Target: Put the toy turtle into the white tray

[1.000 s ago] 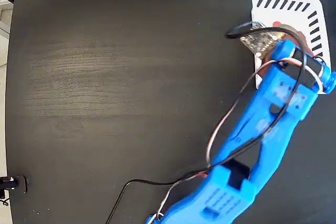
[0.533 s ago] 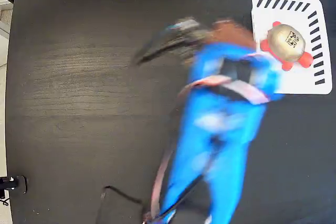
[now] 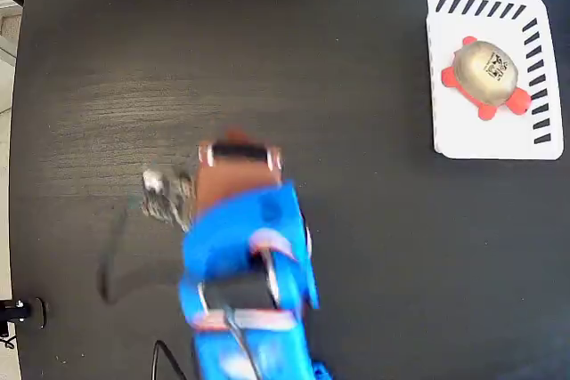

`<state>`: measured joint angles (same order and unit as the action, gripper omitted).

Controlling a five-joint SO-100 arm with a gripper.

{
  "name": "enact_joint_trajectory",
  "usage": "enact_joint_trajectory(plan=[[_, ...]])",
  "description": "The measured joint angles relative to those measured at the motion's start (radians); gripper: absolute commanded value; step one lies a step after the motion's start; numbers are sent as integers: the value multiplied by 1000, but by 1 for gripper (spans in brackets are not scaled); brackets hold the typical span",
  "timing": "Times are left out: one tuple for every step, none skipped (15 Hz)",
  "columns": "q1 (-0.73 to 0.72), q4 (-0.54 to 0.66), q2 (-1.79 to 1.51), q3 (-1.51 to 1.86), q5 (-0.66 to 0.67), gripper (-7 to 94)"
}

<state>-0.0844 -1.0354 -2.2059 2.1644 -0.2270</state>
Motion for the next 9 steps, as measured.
enact_joint_trajectory(plan=[[-8, 41, -100, 94, 18, 0], [-23, 63, -184, 186, 35, 0], [-31, 72, -252, 273, 55, 0], [-25, 80, -322, 360, 84, 0], [-23, 83, -385, 442, 117, 0], [-20, 80, -456, 509, 137, 0], [-2, 66, -525, 554, 149, 0], [12, 40, -584, 592, 153, 0], [15, 18, -641, 627, 155, 0]])
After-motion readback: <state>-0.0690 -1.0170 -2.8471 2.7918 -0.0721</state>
